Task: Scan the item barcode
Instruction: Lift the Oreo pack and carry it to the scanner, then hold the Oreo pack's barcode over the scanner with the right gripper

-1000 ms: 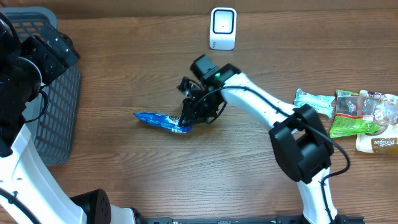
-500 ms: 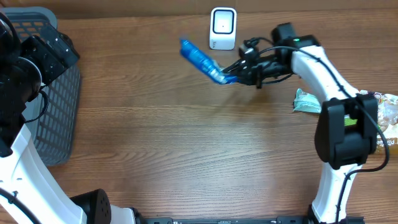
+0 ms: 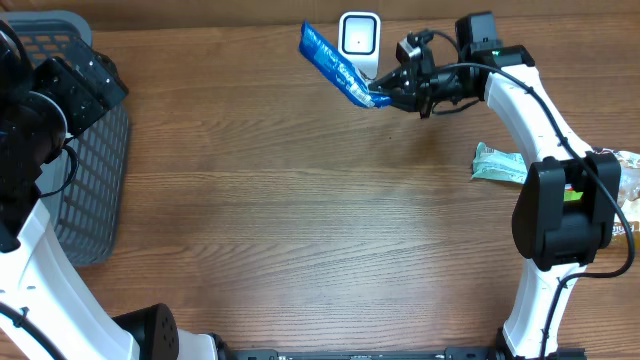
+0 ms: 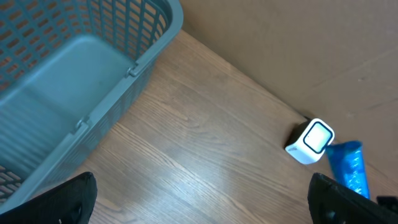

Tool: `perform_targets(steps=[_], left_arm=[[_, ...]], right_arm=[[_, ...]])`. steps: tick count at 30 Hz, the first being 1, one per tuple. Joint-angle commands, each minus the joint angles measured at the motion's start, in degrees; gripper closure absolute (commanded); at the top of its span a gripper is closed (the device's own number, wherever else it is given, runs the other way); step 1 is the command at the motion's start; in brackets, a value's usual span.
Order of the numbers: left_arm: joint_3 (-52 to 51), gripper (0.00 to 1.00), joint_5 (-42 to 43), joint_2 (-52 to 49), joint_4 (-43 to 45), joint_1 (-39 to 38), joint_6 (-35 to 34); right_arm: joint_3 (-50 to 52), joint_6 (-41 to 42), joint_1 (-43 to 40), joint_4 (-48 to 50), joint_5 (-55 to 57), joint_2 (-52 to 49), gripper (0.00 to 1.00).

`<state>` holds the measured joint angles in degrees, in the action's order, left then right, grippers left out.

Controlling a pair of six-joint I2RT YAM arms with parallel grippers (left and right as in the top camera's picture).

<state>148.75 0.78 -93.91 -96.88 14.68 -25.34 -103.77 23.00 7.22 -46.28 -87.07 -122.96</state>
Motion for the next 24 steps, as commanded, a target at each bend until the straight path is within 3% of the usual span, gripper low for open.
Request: perform_targets(steps=[1,6,15,24], left_arm=[[-0.1,0.0,-0.3,-0.5,0.1,0.2,0.7],[-0.1,0.0,-0.3,-0.5,0.1,0.2,0.7],[-0.1,0.0,-0.3,-0.5,0.1,0.2,0.7],[-0.1,0.0,-0.3,-0.5,0.1,0.2,0.7]], right_arm=[[-2.1,10.6,-0.2,12.0,2.5,2.8,0.96],[-2.1,12.2,1.0,20.4,24.5,2.8,0.96],[-2.1,1.9,7.6,22.1,73.2,2.8,0.96],[-2.1,-9.0,16.7,30.7,112.1,2.4,0.96]])
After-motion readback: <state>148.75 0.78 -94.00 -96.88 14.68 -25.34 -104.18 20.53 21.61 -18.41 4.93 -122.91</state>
